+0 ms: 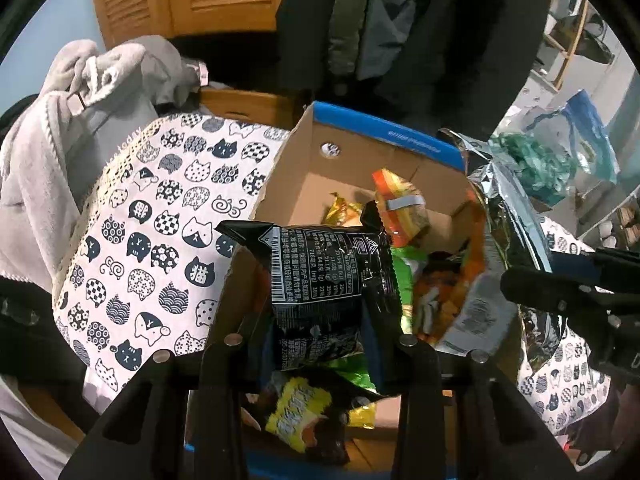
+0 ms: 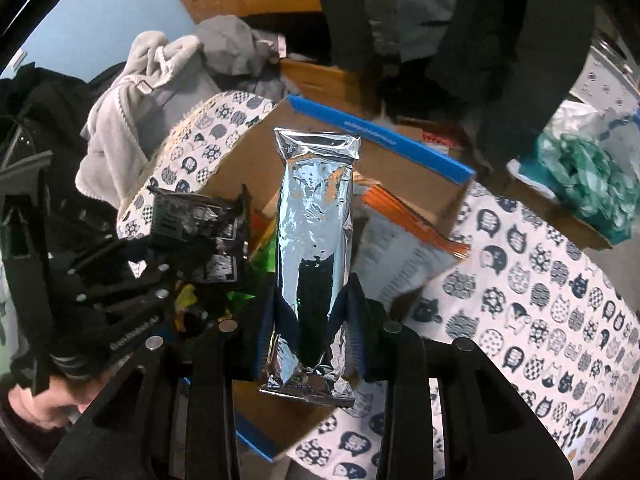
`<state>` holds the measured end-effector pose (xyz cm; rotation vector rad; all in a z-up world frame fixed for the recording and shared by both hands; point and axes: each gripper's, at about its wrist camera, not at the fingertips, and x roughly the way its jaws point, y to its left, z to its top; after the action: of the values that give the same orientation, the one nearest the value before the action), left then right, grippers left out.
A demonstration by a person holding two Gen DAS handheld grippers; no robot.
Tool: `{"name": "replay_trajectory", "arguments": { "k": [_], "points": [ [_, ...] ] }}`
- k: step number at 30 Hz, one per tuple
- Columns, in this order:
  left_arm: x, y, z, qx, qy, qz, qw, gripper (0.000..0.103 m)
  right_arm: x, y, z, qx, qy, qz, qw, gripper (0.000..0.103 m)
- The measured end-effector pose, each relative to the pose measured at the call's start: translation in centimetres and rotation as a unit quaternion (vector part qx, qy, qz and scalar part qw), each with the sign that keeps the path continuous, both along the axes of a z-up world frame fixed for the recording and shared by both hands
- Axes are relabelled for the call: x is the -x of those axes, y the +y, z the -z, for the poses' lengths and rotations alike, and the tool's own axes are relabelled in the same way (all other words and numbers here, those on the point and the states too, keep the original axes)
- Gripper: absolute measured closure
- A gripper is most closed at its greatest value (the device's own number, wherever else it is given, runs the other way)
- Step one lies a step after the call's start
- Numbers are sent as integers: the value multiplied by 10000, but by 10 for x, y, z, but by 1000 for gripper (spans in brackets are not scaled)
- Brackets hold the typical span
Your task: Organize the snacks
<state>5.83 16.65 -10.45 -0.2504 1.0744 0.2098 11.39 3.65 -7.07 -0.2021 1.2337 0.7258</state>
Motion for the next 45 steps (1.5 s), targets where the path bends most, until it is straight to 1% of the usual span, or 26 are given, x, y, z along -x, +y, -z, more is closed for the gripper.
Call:
{"name": "replay_trajectory", "arguments": {
  "k": [3,6,9,11,13,14,17,19,20,21,23,25,27,28,29,31,36,40,43,45],
  "points": [
    [-3,4,6,138,61,-57,9999,64,-4,10,11,48,122,-34,9999,72],
    [-6,6,7,158,96,-87,9998,64,-8,18,22,96,244,-19,9997,72],
    [-8,7,8,151,115,-123,9997,59,-11,24,32,132,340,6,9993,72],
    [-9,6,8,97,157,-139,9997,51,-14,26,35,122,384,39,9992,72],
    [-8,6,8,89,156,-131,9998,49,-16,27,36,120,404,65,9991,71],
    [-8,6,7,83,162,-128,9998,44,-16,27,35,104,398,74,9991,71],
    [-6,4,3,31,135,-135,9998,37,-17,24,30,21,369,123,9992,70],
    [-3,2,-2,-3,89,-129,9999,33,-17,20,24,-52,336,164,9993,61],
    [0,1,-5,-17,53,-106,9999,29,-16,17,20,-78,286,191,9994,61],
    [2,-1,-8,-43,16,-89,9999,28,-15,14,17,-94,240,218,9994,60],
    [9,-6,-18,-137,-125,-23,9998,23,-13,6,10,-136,175,310,9993,53],
    [15,-13,-26,-253,-248,106,9993,21,-9,-3,1,-206,108,387,9990,43],
    [21,-21,-33,-394,-351,223,9984,20,-3,-12,-8,-231,-14,429,9988,39],
    [25,-25,-37,-472,-397,275,9977,17,0,-16,-12,-235,-82,440,9987,38],
    [30,-29,-41,-512,-453,318,9972,17,5,-22,-18,-236,-187,458,9985,38],
    [36,-34,-49,-532,-560,413,9962,17,12,-31,-27,-236,-333,527,9978,32],
    [60,-49,-64,-690,-793,594,9927,14,39,-60,-52,-294,-816,636,9942,29],
    [76,-57,-76,-684,-932,719,9907,14,60,-77,-70,-290,-1237,665,9897,26],
    [87,-65,-84,-714,-1092,832,9880,8,75,-89,-83,-366,-1486,683,9859,26],
    [94,-71,-90,-834,-1209,899,9851,7,81,-95,-88,-397,-1566,672,9846,25]
  ]
}}
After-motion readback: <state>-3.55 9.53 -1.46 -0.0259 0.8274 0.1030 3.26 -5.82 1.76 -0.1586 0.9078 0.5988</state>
